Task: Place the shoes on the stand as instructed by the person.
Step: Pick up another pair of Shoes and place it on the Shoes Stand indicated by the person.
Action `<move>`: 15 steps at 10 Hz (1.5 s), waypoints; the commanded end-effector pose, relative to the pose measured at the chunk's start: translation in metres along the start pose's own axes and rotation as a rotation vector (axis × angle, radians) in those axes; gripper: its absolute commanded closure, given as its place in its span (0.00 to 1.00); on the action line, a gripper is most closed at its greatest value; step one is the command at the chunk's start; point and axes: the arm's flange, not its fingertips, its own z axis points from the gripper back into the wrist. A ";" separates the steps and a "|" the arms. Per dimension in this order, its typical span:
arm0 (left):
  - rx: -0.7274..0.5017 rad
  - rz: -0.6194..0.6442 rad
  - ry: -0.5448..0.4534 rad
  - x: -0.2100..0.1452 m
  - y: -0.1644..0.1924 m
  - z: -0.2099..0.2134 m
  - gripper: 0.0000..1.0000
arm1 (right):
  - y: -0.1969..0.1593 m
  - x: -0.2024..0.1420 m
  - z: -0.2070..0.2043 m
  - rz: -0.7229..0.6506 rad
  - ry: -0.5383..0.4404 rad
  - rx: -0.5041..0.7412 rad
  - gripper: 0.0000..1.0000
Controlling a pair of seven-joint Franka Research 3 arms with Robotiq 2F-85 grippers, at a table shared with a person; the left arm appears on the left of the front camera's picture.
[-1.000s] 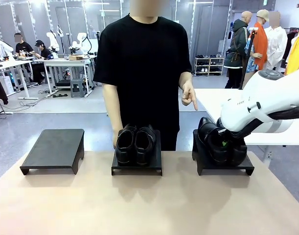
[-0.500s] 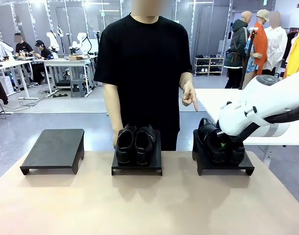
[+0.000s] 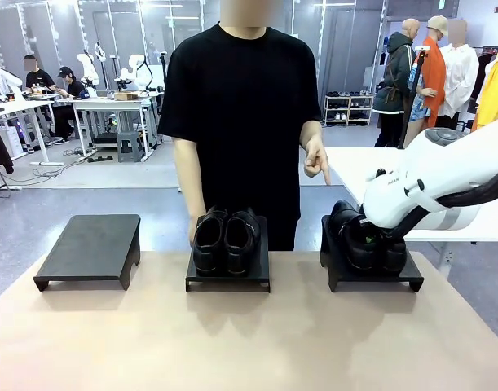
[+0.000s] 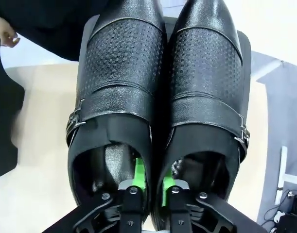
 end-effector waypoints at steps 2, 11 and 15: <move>-0.009 -0.020 0.012 -0.001 -0.002 0.002 0.00 | 0.004 0.004 -0.002 -0.022 -0.029 -0.035 0.39; -0.009 -0.020 0.012 -0.001 -0.002 0.002 0.00 | -0.003 0.002 0.008 0.000 -0.019 -0.021 0.03; -0.009 -0.020 0.012 -0.001 -0.002 0.002 0.00 | -0.003 0.002 0.008 0.000 -0.019 -0.021 0.03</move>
